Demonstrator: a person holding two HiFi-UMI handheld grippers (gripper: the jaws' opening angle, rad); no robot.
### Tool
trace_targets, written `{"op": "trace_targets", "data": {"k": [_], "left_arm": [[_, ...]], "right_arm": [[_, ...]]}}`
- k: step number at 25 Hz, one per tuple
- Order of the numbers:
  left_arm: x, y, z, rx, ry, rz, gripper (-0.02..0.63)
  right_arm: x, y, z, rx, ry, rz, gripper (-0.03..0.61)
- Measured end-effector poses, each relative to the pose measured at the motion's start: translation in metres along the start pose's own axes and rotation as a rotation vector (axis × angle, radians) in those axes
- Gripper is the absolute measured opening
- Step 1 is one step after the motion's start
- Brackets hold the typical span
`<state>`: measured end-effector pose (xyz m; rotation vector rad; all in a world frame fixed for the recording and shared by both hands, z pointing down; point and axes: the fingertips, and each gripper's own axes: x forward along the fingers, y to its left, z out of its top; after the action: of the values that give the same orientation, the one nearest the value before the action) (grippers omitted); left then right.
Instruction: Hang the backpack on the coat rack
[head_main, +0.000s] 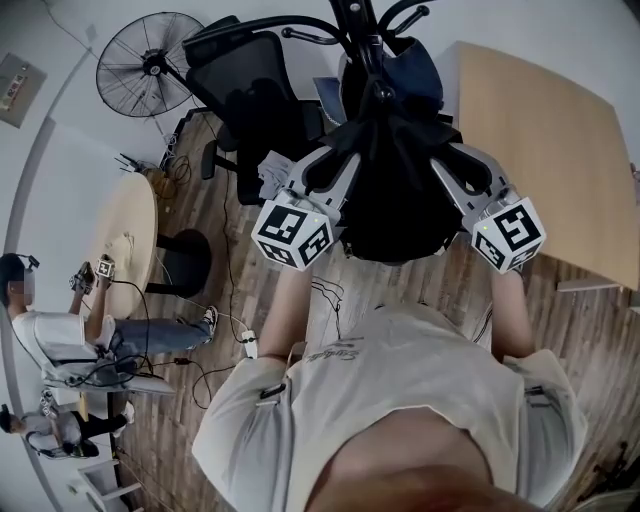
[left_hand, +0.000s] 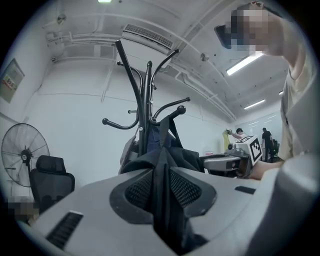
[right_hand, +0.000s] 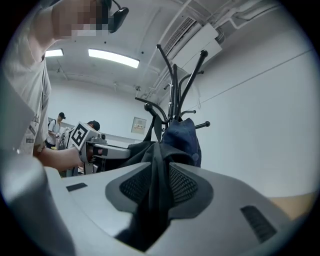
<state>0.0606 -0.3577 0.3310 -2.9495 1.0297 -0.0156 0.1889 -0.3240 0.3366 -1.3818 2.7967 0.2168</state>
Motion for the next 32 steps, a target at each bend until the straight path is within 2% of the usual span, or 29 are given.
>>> {"op": "trace_targets", "data": {"k": [5,11,12,17,24,32], "left_arm": [[-0.022,0.005,-0.01,-0.047,-0.003,0.083,0.094],[-0.042,0.001,-0.026,-0.122,-0.007,0.161,0.084],[-0.043,-0.003,-0.029,-0.129,-0.001,0.162,0.053],[-0.044,-0.036,-0.043,-0.069,0.062,0.126,0.041],[-0.055,-0.069,-0.066,-0.065,0.098,0.06,0.037],[-0.099,-0.086,-0.069,-0.149,0.068,0.011,0.037]], "right_arm": [[-0.023,0.004,-0.012,0.045,0.009,-0.008,0.044],[-0.033,0.024,-0.034,0.084,0.048,0.068,0.016],[-0.034,0.026,-0.037,0.092,0.051,0.079,0.014],[-0.036,0.035,-0.048,0.122,0.052,0.12,0.004],[-0.039,0.068,-0.047,0.112,0.042,0.127,-0.005],[-0.048,0.139,-0.046,0.036,0.108,0.147,-0.005]]}}
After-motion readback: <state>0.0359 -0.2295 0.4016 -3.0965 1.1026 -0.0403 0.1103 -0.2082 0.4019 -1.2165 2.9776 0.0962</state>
